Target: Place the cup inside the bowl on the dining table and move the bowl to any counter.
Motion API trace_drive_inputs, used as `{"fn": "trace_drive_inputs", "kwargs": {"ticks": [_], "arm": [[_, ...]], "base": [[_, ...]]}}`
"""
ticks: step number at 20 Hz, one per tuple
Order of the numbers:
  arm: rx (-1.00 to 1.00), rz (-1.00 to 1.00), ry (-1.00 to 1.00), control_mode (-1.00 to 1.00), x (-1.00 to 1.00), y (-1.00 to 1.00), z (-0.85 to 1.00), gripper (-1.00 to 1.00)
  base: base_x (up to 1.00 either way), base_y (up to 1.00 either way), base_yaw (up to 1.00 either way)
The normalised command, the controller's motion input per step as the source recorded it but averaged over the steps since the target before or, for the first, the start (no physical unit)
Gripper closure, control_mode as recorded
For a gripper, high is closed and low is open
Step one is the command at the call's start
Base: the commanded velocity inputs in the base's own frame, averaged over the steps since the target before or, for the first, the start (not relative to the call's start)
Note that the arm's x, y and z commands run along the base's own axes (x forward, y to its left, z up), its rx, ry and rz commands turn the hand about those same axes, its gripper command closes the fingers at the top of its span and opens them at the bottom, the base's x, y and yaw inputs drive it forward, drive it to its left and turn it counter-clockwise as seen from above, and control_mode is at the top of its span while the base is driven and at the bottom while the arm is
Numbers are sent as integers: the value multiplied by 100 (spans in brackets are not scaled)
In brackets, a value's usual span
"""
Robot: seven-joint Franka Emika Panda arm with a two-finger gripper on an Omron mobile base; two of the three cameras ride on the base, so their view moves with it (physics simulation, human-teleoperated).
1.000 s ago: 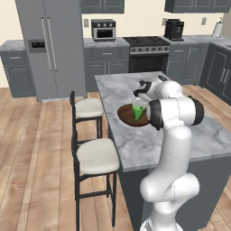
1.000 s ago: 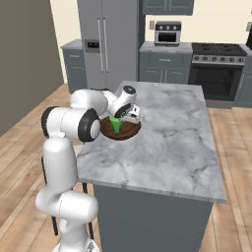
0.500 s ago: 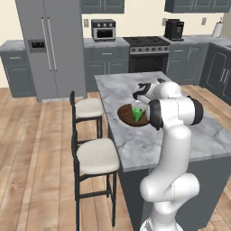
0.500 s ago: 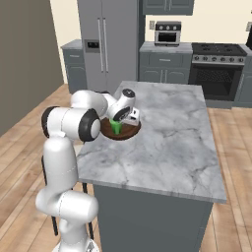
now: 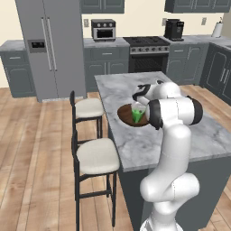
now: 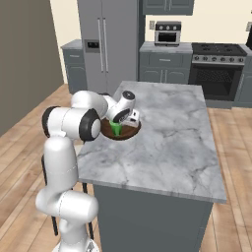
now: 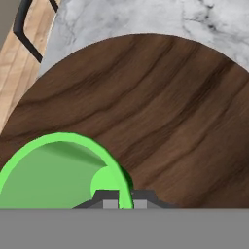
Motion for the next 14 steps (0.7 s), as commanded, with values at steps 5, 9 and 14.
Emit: {"fn": "trace_drive_inputs", "kwargs": {"ticks": [5, 9, 14], "arm": [[0, 0, 0, -100, 0, 0, -7, 100], [0, 0, 0, -100, 1, 0, -10, 100], [0, 0, 0, -100, 4, 0, -9, 100]], "base": [[0, 0, 0], [0, 0, 0], [0, 0, 0]]}}
